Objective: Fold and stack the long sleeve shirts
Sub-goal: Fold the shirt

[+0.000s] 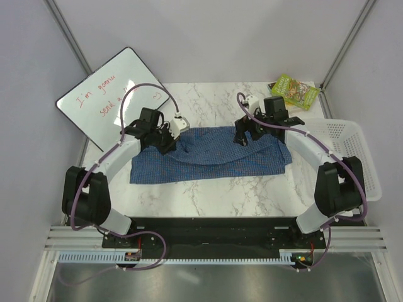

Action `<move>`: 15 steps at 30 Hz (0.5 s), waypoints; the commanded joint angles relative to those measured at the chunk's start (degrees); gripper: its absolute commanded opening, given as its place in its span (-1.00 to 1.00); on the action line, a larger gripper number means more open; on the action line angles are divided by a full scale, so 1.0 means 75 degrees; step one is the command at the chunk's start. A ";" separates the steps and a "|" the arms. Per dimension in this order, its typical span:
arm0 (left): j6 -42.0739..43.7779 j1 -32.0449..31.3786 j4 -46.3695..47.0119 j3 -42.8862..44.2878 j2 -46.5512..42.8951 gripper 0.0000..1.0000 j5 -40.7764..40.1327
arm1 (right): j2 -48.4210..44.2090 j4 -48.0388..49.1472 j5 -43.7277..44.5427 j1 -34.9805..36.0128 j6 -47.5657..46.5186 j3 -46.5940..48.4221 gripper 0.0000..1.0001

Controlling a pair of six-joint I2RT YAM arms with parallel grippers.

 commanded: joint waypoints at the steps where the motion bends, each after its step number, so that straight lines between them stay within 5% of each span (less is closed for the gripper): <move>1: 0.0700 0.0059 0.0663 -0.0543 -0.0665 -0.89 -0.0335 | 0.0095 -0.0080 -0.0033 -0.0011 -0.0197 -0.0132 0.93; 3: 0.0678 0.0071 0.0978 -0.0894 -0.0714 -0.59 -0.0498 | 0.0154 -0.0174 -0.0114 -0.0011 -0.0244 -0.0179 0.79; 7: 0.0210 0.0293 0.1330 -0.1304 -0.0667 -0.56 -0.1001 | 0.0329 -0.0338 -0.0092 0.0001 -0.0291 -0.0249 0.19; 9: -0.0119 0.0644 0.1367 -0.1469 -0.0643 -0.39 -0.1015 | 0.0341 -0.0362 -0.0045 -0.0011 -0.0338 -0.0331 -0.02; 15: -0.0319 0.1676 0.0922 -0.1061 -0.0211 0.07 -0.0327 | 0.0657 -0.0420 0.0061 0.0001 -0.0338 -0.0437 -0.17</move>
